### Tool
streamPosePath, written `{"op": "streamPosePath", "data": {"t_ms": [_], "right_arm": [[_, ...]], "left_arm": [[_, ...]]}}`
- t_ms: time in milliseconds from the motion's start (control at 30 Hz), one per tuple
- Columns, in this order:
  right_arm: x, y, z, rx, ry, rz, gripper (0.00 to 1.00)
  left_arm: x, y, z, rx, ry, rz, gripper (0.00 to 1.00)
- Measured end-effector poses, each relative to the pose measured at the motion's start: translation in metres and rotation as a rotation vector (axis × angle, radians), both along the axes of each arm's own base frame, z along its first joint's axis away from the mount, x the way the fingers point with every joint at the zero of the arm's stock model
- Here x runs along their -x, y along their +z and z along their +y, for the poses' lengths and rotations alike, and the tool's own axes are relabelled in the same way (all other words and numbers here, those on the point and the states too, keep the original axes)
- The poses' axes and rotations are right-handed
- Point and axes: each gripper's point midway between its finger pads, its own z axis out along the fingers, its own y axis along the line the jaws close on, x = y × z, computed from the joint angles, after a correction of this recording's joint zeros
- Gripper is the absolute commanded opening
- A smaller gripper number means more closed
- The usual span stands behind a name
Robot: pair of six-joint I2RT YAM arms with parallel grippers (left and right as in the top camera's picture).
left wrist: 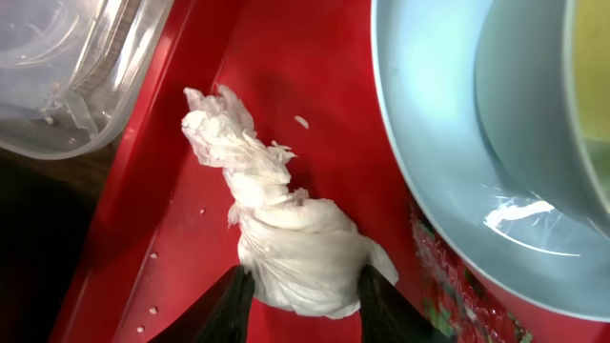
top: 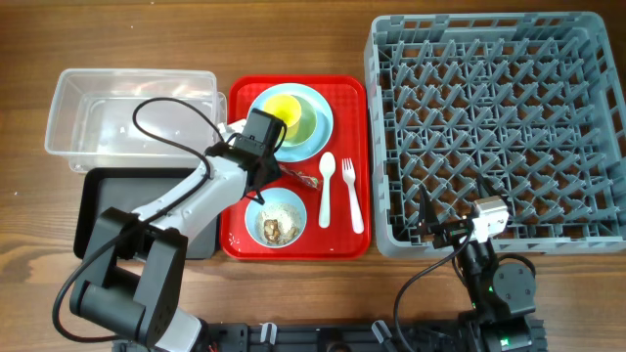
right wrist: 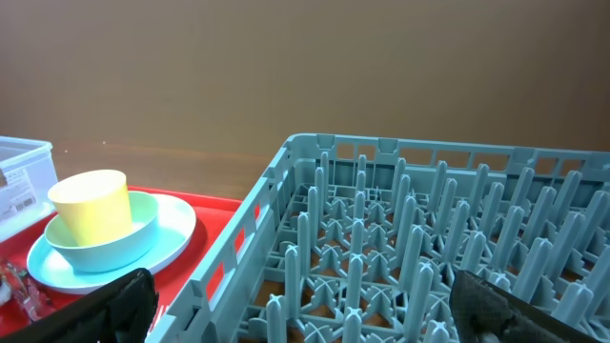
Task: Sort waste into correct bins and load items into the dishwasher rack
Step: 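Close the left gripper on the white tissue, then carry the tissue left over the clear plastic bin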
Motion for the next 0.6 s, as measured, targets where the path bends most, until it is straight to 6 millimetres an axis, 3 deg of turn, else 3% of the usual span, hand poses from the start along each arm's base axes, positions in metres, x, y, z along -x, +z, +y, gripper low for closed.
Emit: {"op": "streamPosePath", "data": {"t_ms": [267, 467, 600], "right_arm": [[0.000, 0.000, 0.000, 0.000, 0.000, 0.000, 0.99], [0.000, 0.000, 0.000, 0.000, 0.000, 0.000, 1.00], [0.000, 0.000, 0.000, 0.000, 0.000, 0.000, 1.00]], "left_arm": [[0.000, -0.003, 0.001, -0.001, 0.002, -0.006, 0.04], [0.000, -0.002, 0.002, -0.006, 0.000, -0.007, 0.04], [0.000, 0.010, 0.006, -0.016, 0.006, -0.035, 0.04]]}}
